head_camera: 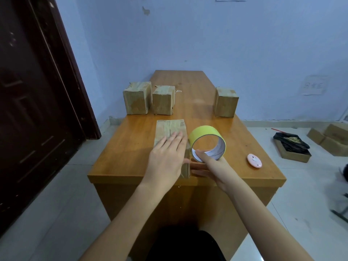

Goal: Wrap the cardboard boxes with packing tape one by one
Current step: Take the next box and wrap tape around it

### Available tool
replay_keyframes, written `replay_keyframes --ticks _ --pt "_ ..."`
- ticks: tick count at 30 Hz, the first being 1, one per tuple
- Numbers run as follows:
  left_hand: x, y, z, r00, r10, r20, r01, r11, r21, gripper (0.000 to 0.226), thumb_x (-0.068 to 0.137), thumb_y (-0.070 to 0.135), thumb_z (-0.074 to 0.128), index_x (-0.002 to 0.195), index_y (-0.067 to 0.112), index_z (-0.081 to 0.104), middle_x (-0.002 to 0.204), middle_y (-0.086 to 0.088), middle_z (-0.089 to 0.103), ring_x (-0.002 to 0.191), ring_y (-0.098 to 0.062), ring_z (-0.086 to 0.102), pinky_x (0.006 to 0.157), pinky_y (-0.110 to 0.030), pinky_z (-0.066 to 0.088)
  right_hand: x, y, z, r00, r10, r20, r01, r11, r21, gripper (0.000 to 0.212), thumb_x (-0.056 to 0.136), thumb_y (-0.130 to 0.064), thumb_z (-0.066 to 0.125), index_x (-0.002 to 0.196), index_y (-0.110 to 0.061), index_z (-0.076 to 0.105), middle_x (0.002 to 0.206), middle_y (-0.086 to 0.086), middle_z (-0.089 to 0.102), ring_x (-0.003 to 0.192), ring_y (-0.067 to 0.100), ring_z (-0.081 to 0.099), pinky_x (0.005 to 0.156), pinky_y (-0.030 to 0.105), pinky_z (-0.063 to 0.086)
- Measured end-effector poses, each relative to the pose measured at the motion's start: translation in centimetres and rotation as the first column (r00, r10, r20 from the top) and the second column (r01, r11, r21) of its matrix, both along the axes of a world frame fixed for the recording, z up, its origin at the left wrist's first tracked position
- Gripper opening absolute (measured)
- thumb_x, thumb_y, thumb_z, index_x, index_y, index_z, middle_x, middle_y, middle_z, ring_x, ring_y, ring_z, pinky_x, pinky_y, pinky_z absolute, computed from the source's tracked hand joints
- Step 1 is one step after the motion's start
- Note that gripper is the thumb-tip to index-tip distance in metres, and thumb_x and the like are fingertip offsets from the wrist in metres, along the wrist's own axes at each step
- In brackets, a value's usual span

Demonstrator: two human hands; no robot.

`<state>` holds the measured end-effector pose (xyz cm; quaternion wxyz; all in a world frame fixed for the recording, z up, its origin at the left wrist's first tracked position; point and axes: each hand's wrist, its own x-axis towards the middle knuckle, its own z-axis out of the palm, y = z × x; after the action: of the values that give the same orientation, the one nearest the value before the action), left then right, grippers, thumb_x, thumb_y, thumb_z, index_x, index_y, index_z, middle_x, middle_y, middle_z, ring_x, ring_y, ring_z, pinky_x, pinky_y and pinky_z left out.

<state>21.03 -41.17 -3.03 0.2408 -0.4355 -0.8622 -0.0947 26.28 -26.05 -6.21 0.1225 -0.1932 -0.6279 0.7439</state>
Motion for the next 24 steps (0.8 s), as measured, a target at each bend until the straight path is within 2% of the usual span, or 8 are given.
replay_keyframes --ticks 2,5,9,11,15,19,21,24 --pt "0.5 -0.2 0.5 1.000 -0.004 0.003 0.004 0.999 0.043 0.063 0.091 0.040 0.051 0.143 0.008 0.034 0.147 -0.007 0.036 0.137 -0.019 0.032 0.110 -0.031 0.023 0.2 -0.1 0.1 0.998 0.053 -0.020 -0.053 0.998 -0.017 0.036 0.087 -0.039 0.066 0.117 -0.020 0.061 0.111 0.005 0.071 0.091 0.024 0.071 0.070 0.033 0.059" --pt "0.8 -0.1 0.8 1.000 -0.012 -0.011 0.013 0.985 0.170 0.059 0.077 0.030 0.073 0.125 0.002 0.056 0.128 -0.013 0.058 0.120 -0.026 0.054 0.097 -0.038 0.040 0.3 -0.2 0.9 0.994 0.108 0.026 -0.107 0.994 -0.035 0.029 0.085 -0.050 0.063 0.102 -0.027 0.066 0.094 0.005 0.075 0.084 0.022 0.073 0.062 0.028 0.057" --pt "0.8 0.1 0.8 0.998 -0.020 0.061 0.009 0.984 0.175 0.060 0.086 0.036 0.061 0.137 0.009 0.045 0.141 -0.005 0.045 0.132 -0.019 0.040 0.105 -0.027 0.023 0.2 0.3 1.0 0.990 0.137 0.026 -0.137 0.990 0.022 0.026 0.091 -0.038 0.060 0.108 -0.019 0.066 0.093 0.005 0.075 0.076 0.020 0.071 0.061 0.028 0.055" --pt "0.5 0.1 0.3 0.995 0.001 0.103 -0.022 0.979 0.201 0.062 0.089 0.041 0.054 0.143 0.016 0.036 0.148 0.002 0.035 0.138 -0.012 0.029 0.107 -0.022 0.014 0.3 0.5 0.7 0.997 0.072 0.002 -0.072 0.997 -0.014 0.020 0.093 -0.024 0.060 0.108 -0.011 0.063 0.092 0.008 0.073 0.070 0.018 0.070 0.057 0.027 0.055" --pt "0.1 -0.2 0.0 0.987 0.006 0.163 -0.047 0.967 0.251 0.065 0.087 0.043 0.057 0.144 0.020 0.035 0.149 0.005 0.034 0.137 -0.010 0.030 0.103 -0.021 0.017 0.2 0.5 0.3 0.997 -0.073 0.007 0.073 0.994 -0.075 0.006 0.091 -0.007 0.061 0.094 -0.006 0.055 0.080 0.010 0.064 0.052 0.014 0.066 0.046 0.026 0.053" --pt "-0.3 -1.3 0.6 0.958 -0.035 0.286 -0.058 0.949 0.310 0.074 0.085 0.043 0.059 0.147 0.031 0.021 0.148 0.008 0.036 0.129 -0.015 0.040 0.096 -0.032 0.038 0.0 0.5 1.9 0.999 -0.031 0.016 0.028 0.990 0.136 0.010 0.093 -0.007 0.057 0.085 -0.010 0.053 0.078 0.010 0.060 0.050 0.016 0.063 0.047 0.026 0.054" --pt "-0.5 -1.9 0.9 0.952 -0.048 0.302 -0.054 0.946 0.319 0.073 0.086 0.041 0.059 0.147 0.029 0.021 0.149 0.007 0.033 0.133 -0.013 0.032 0.100 -0.029 0.030 -0.2 0.6 3.6 0.998 0.036 0.050 -0.049 0.955 0.291 0.006 0.095 -0.009 0.053 0.092 -0.004 0.056 0.083 0.015 0.063 0.057 0.019 0.066 0.049 0.028 0.056" --pt "-0.8 -2.6 1.2 0.983 -0.004 0.183 -0.041 0.970 0.240 0.068 0.090 0.039 0.055 0.147 0.020 0.025 0.154 0.004 0.022 0.139 -0.005 0.008 0.108 -0.026 0.005 -0.9 0.6 6.4 0.985 0.098 0.143 -0.161 0.828 0.537 0.014 0.096 -0.010 0.048 0.105 -0.001 0.054 0.095 0.019 0.064 0.070 0.029 0.068 0.051 0.032 0.058"
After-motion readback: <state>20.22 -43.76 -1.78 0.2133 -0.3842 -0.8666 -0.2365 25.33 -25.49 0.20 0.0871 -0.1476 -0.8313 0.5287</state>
